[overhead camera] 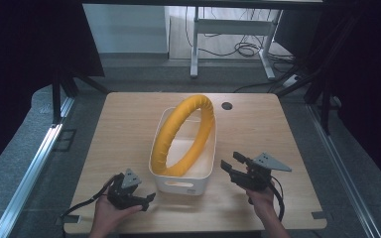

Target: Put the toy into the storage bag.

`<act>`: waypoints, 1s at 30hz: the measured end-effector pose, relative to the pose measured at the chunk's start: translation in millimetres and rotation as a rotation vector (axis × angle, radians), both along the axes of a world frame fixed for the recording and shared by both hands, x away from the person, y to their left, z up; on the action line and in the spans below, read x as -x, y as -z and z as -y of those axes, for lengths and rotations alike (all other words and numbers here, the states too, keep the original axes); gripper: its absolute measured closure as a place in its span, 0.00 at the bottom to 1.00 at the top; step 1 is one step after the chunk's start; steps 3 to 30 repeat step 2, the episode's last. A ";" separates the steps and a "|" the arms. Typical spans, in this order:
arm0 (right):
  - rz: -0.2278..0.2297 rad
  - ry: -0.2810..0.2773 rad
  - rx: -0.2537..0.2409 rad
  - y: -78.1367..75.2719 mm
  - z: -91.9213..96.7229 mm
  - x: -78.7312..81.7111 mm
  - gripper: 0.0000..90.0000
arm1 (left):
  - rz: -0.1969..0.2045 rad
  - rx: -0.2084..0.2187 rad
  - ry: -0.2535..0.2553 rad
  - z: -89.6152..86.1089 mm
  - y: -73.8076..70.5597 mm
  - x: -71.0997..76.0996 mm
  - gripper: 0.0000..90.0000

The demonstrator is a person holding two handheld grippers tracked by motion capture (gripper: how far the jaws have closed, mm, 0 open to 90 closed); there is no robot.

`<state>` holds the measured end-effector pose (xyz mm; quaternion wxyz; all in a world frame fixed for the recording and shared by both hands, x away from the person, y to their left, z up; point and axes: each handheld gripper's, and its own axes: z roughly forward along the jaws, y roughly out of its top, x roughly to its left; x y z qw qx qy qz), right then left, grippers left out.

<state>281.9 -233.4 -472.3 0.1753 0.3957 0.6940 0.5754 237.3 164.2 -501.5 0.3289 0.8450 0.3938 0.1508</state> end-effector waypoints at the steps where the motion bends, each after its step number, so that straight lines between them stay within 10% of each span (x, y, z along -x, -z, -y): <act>1: 0.000 0.000 0.000 0.0 0.0 0.0 0.40 | 0.000 0.000 0.000 0.0 0.0 0.0 0.14; 30: 0.004 0.001 -0.002 -0.3 0.8 0.1 0.40 | 0.000 0.000 0.000 0.1 0.1 0.0 0.14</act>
